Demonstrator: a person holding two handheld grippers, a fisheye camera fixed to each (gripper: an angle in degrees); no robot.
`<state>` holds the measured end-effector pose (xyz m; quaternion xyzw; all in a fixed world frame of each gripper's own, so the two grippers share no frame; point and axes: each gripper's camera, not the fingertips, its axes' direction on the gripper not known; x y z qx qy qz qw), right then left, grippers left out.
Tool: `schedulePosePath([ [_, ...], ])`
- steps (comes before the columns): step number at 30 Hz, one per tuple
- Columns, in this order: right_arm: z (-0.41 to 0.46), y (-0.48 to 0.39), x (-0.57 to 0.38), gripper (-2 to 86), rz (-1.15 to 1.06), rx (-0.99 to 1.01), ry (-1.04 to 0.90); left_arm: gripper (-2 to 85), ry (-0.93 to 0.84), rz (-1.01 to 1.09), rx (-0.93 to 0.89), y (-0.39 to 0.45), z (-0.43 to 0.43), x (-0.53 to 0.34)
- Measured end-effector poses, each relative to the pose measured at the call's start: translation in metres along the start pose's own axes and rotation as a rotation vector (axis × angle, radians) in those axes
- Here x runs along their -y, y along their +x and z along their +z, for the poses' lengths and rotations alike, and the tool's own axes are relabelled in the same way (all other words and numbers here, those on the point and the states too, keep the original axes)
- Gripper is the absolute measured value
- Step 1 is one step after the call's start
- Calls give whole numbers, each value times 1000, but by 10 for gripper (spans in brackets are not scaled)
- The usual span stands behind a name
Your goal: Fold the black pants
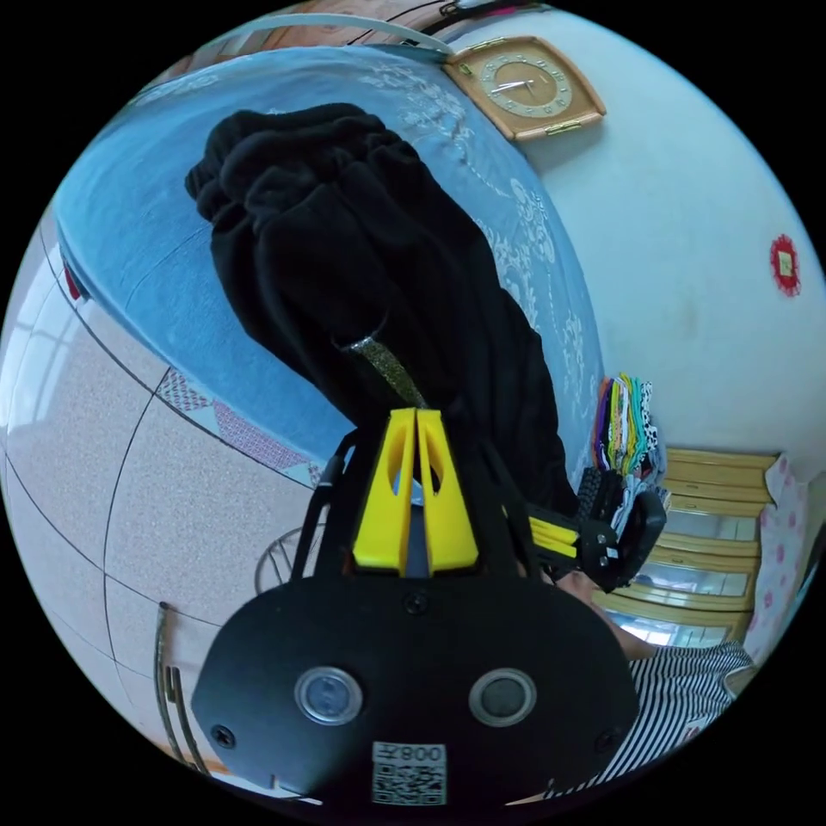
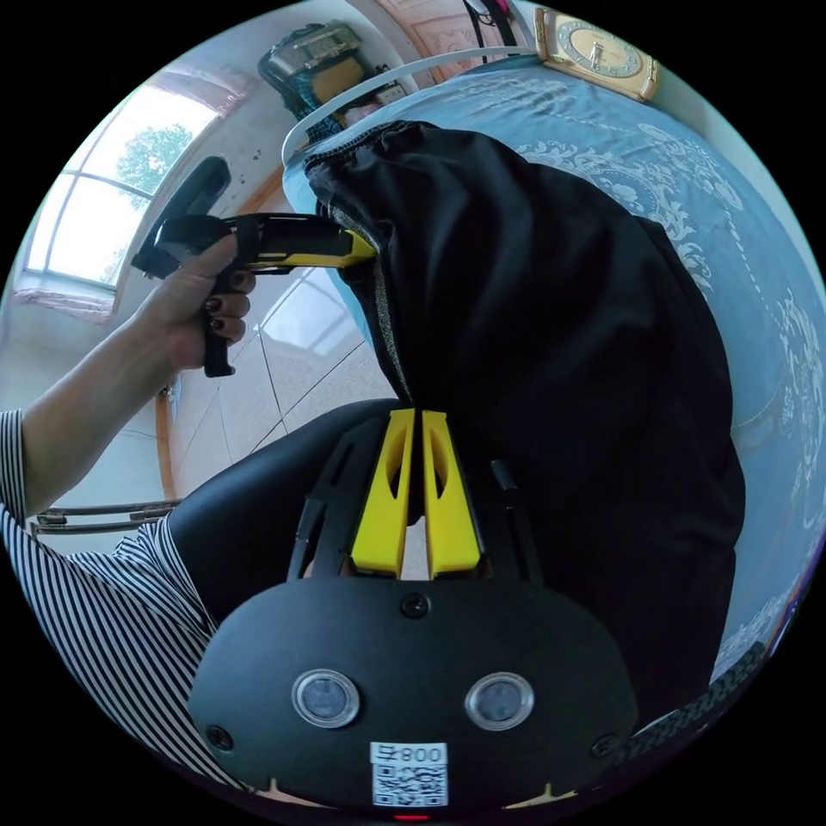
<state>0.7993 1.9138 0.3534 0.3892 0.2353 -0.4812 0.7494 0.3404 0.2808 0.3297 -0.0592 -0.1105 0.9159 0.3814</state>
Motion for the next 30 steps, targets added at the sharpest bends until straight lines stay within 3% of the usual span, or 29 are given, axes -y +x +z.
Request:
schedulePosePath([
  [8,11,22,-24,13,4,28,11,44,78,105,27,57,-6,-34],
  [11,17,29,-35,13,-1,28,10,66,44,350,176,113,8,-41],
  [14,23,37,-46,13,-3,33,7,66,-87,622,448,167,46,-45],
  [18,33,50,-65,13,1,42,10,30,-206,755,585,203,94,-45],
  [22,40,63,-83,14,9,56,10,12,-230,743,551,229,107,-50],
  [27,44,77,-117,15,-8,70,47,9,-126,688,521,262,110,-79],
  [30,72,92,-133,16,7,76,1,12,-202,605,545,263,148,-83],
])
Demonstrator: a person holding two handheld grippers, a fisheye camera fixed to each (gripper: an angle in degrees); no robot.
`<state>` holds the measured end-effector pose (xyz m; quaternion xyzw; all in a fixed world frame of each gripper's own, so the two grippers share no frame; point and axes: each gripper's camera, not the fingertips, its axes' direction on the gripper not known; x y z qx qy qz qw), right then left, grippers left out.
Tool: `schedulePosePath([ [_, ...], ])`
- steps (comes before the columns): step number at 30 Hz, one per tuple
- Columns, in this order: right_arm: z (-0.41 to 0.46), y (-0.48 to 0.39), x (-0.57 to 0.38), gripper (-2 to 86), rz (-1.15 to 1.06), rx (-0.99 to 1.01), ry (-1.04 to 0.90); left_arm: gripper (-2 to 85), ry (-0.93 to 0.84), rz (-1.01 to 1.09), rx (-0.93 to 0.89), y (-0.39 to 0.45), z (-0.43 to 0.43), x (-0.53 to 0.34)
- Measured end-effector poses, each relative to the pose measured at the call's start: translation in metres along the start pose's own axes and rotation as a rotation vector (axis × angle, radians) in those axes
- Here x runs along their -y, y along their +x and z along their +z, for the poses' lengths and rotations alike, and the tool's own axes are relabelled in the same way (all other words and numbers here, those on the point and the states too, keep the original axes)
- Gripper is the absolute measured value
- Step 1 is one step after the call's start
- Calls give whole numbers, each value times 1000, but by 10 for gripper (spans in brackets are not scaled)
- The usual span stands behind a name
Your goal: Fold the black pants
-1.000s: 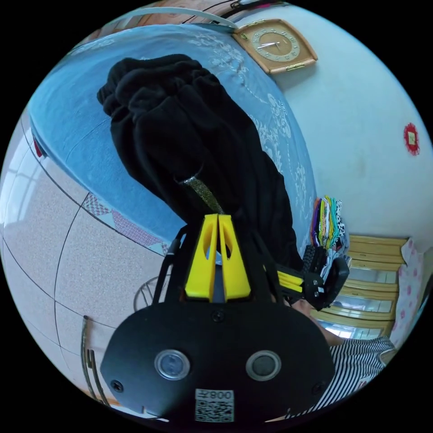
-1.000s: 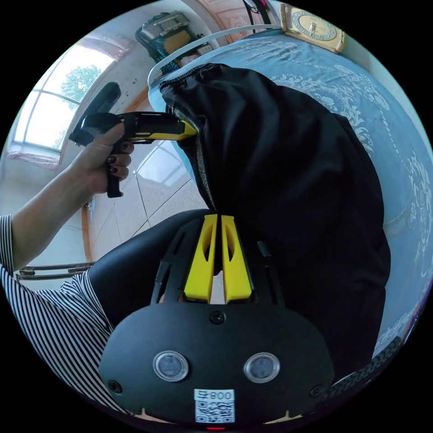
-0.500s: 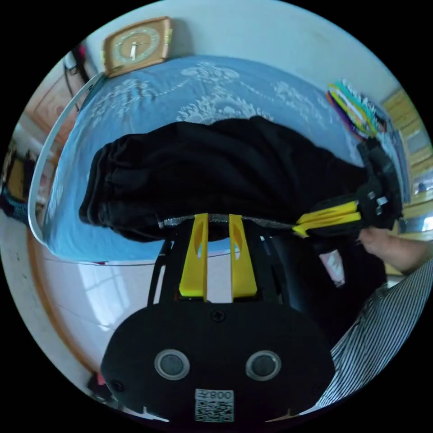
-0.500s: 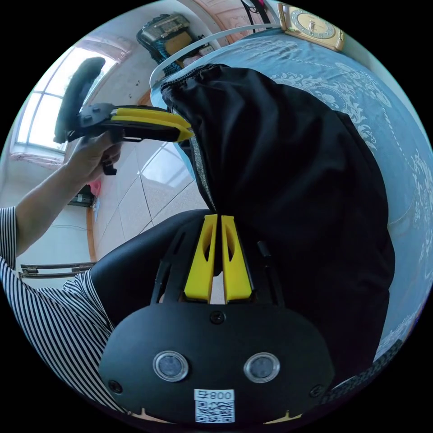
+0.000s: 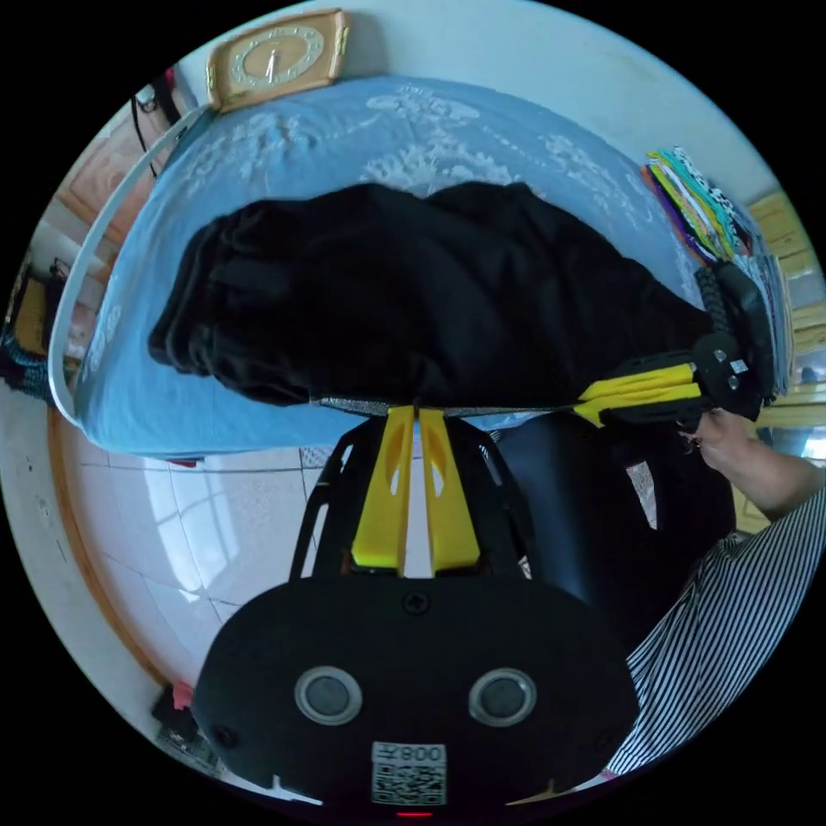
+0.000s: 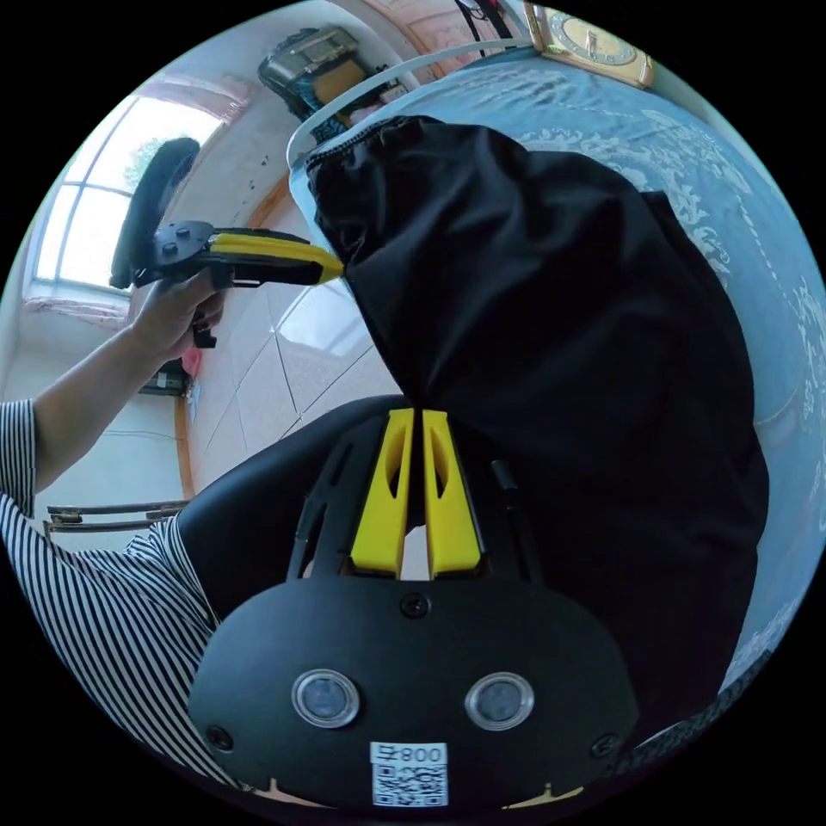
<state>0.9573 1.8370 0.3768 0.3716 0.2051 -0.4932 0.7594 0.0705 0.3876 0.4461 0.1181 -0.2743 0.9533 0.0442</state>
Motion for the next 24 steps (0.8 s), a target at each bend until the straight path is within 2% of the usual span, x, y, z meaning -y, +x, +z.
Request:
schedulePosePath([
  [4,-6,21,-33,14,20,35,36,14,31,-56,-63,22,7,12],
  [7,-26,42,-80,9,59,70,109,13,73,-80,-35,49,2,18],
  [13,-62,125,-219,3,283,28,218,7,181,-81,-103,119,4,37],
  [17,-38,198,-299,2,479,13,152,3,100,-9,-105,182,42,82],
  [18,-33,216,-320,2,508,91,192,2,49,-10,-74,197,57,94],
  [20,-29,240,-348,2,581,202,209,2,54,-31,-84,215,64,106],
  [24,-51,252,-435,5,619,111,282,2,88,-36,-76,263,63,125],
])
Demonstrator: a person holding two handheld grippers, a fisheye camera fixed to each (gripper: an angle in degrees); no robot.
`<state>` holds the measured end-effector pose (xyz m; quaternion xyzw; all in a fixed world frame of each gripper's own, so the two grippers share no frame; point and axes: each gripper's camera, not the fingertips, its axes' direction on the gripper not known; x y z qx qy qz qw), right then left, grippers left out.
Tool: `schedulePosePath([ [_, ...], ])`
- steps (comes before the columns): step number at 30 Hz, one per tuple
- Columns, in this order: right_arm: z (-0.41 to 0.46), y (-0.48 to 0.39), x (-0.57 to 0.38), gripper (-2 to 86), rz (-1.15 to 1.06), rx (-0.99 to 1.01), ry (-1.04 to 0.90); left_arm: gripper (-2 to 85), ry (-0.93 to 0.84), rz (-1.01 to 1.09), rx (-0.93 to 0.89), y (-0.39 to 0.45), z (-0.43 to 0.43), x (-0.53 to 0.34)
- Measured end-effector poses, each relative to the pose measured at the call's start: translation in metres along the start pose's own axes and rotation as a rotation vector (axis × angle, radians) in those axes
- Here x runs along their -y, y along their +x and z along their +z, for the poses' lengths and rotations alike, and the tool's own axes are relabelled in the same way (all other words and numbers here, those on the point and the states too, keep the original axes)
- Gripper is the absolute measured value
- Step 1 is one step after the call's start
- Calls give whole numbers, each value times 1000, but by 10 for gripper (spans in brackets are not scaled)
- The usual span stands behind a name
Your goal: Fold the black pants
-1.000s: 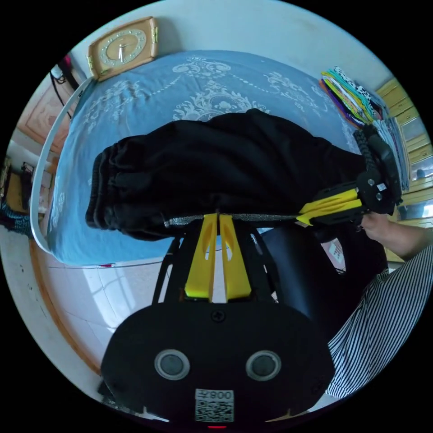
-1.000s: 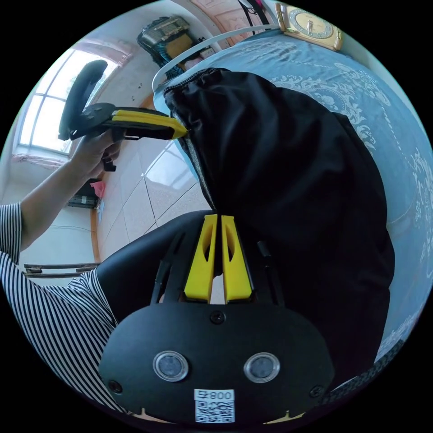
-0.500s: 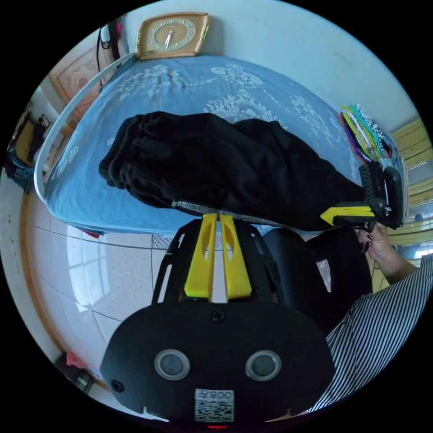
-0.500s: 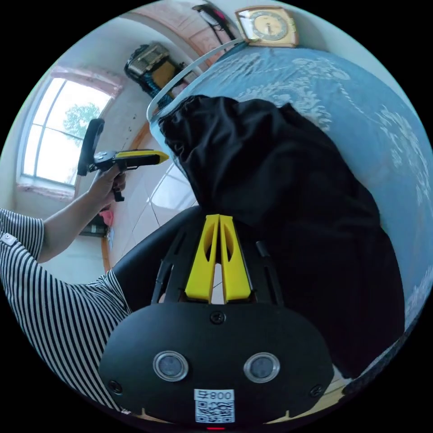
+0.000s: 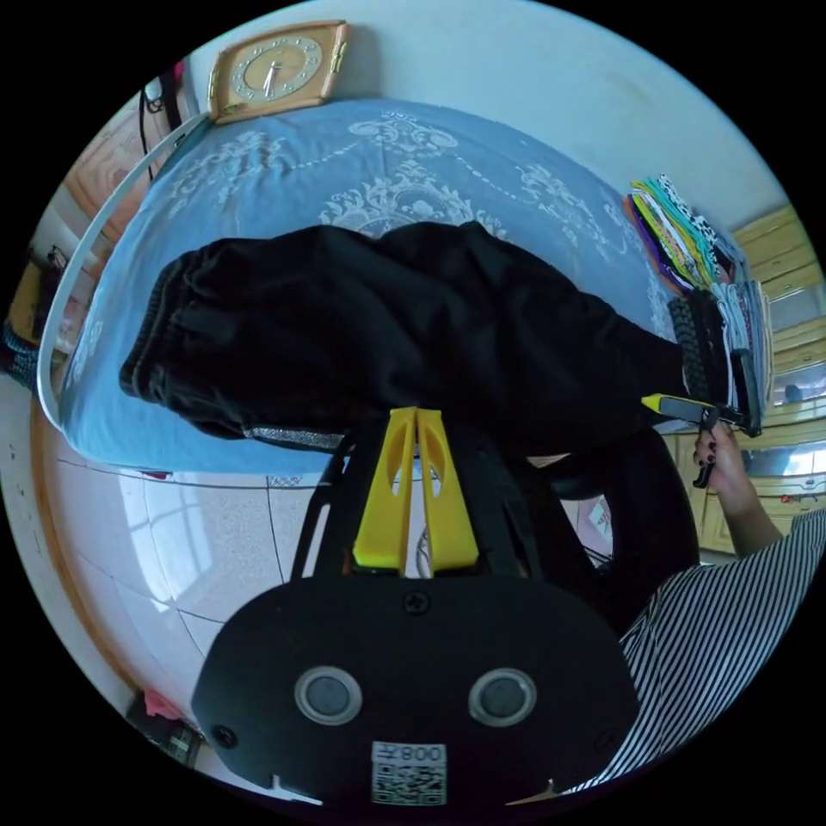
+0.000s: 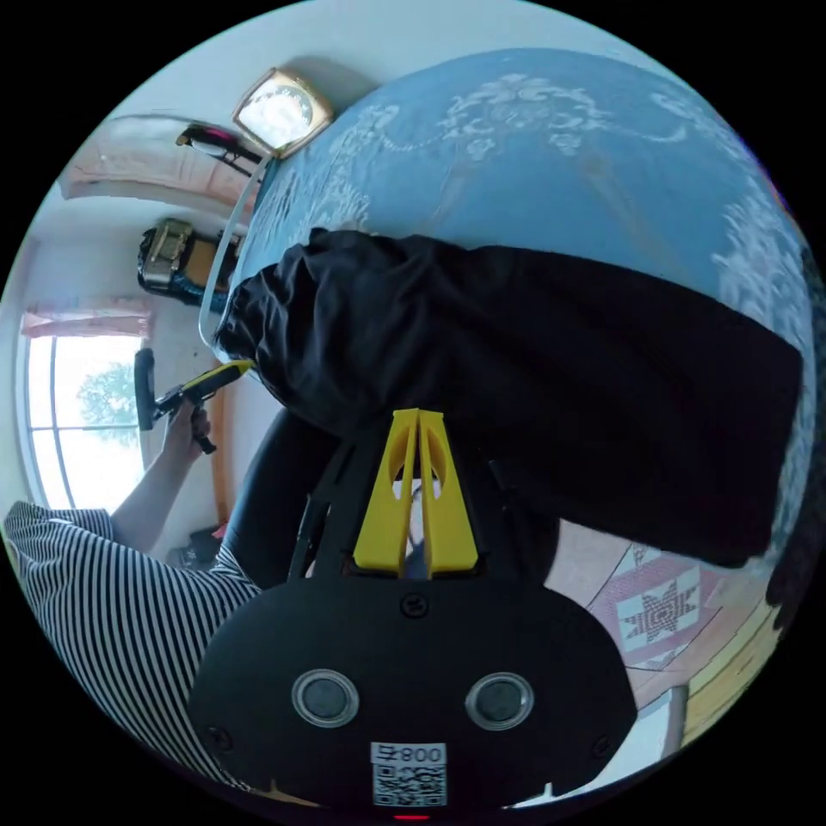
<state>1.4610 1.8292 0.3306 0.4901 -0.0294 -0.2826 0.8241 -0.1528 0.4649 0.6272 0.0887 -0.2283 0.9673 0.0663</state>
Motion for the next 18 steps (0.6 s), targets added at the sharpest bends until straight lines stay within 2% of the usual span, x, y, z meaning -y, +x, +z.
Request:
schedulePosePath([
  [4,-59,97,-81,16,184,-10,159,6,32,29,-36,52,12,19],
  [9,-138,238,-204,71,492,-38,402,19,34,219,-200,174,57,86],
  [14,-157,301,-250,88,573,-66,462,33,10,485,-335,323,104,160],
  [18,-141,338,-267,94,609,-61,428,52,-76,715,-365,461,155,212],
])
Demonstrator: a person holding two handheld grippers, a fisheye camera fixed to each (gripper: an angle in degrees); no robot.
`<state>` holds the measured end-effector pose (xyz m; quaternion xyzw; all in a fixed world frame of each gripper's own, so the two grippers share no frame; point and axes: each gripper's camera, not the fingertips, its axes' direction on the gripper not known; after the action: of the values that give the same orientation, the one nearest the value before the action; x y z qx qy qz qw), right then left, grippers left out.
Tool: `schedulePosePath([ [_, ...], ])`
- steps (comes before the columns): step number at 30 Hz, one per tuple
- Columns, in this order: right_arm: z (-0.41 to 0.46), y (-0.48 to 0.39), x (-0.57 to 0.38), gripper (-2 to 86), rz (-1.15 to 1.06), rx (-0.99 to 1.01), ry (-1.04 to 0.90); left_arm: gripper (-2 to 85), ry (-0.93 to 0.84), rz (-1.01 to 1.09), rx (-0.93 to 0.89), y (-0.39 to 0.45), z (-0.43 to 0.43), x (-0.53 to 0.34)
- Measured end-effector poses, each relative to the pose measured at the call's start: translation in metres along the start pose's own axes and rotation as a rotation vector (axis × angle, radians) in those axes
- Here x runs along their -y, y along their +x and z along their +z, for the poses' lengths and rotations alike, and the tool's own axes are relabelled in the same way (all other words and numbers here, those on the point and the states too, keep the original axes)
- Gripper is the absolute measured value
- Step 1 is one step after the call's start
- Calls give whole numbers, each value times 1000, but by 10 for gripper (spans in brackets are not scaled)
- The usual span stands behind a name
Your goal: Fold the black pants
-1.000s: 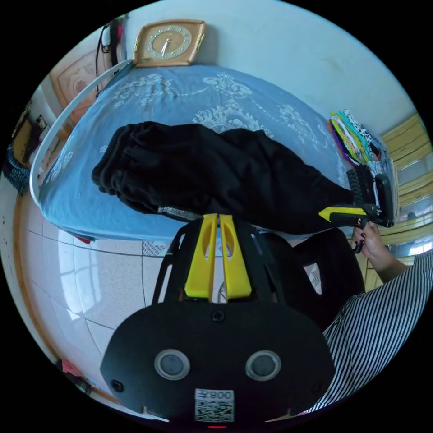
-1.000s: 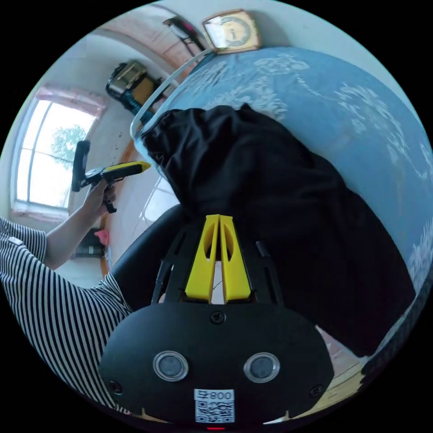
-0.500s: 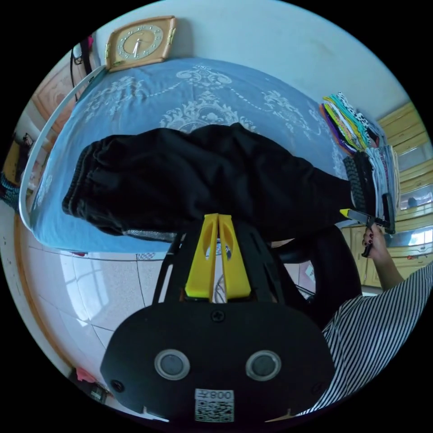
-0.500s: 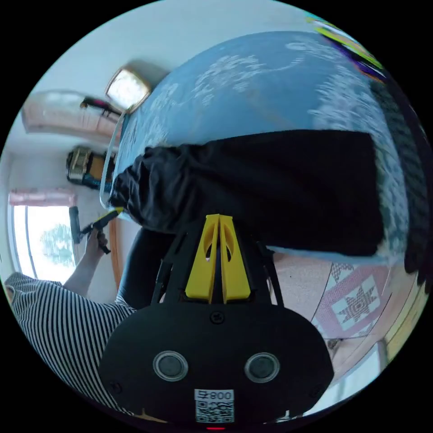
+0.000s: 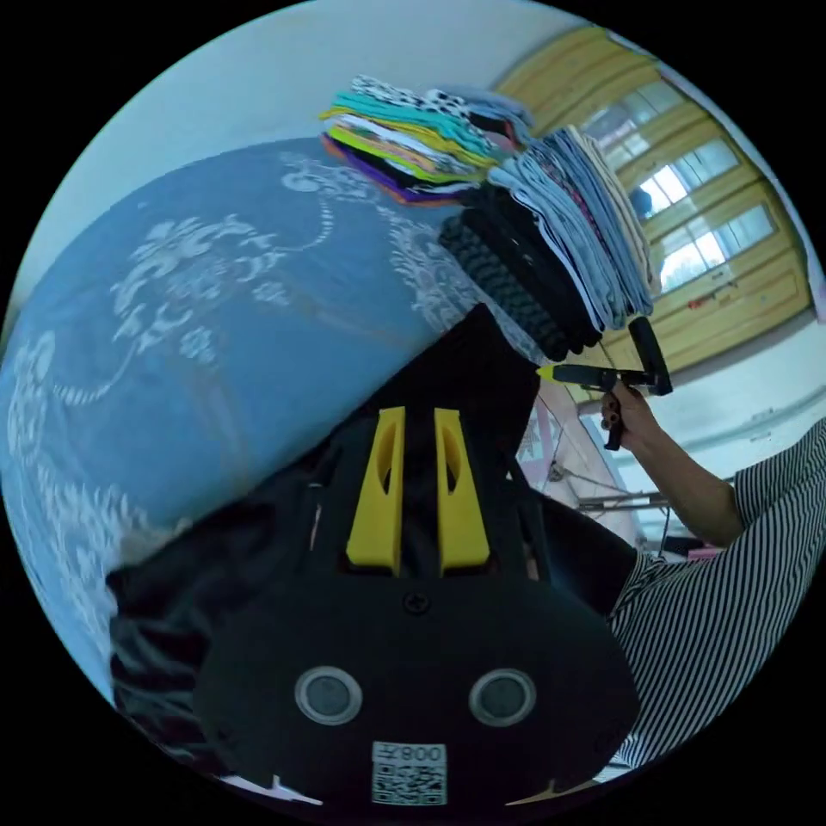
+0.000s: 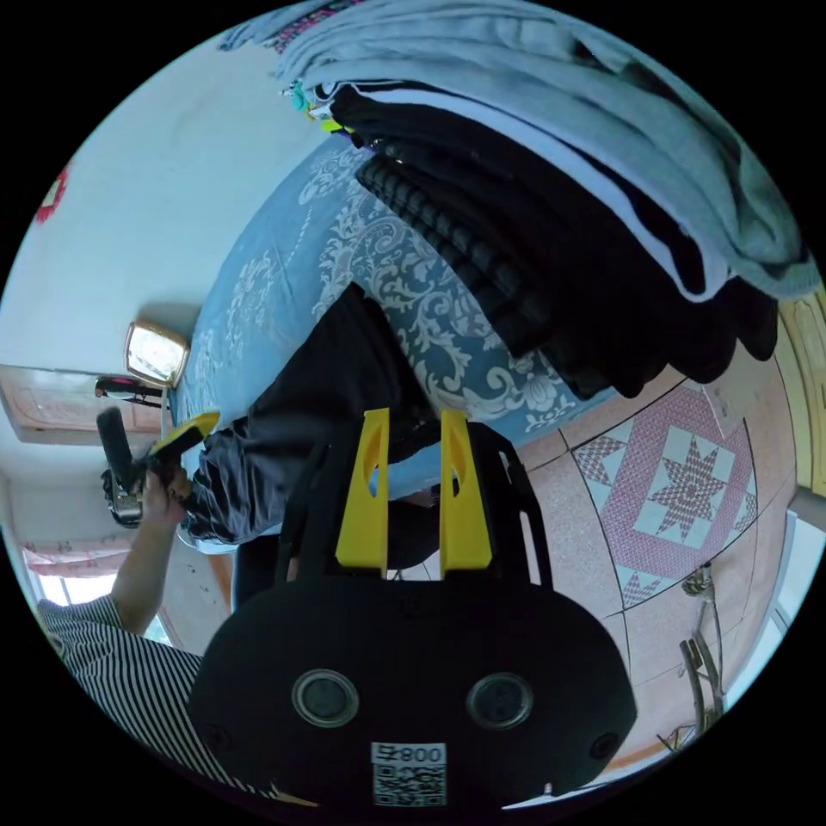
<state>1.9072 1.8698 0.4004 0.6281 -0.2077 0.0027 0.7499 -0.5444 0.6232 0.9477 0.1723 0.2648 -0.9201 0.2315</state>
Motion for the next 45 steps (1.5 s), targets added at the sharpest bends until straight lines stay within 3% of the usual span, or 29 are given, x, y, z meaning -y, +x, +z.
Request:
schedulePosePath([
  [12,16,53,-6,93,-49,-19,-69,75,-247,239,-43,93,198,238],
  [21,20,58,-15,68,-64,-41,-64,27,-341,300,29,120,257,288],
  [34,-23,40,-47,33,-65,201,26,17,-229,282,-9,113,200,300],
  [45,-77,-106,-93,32,-270,398,136,17,-35,303,-1,57,54,228],
])
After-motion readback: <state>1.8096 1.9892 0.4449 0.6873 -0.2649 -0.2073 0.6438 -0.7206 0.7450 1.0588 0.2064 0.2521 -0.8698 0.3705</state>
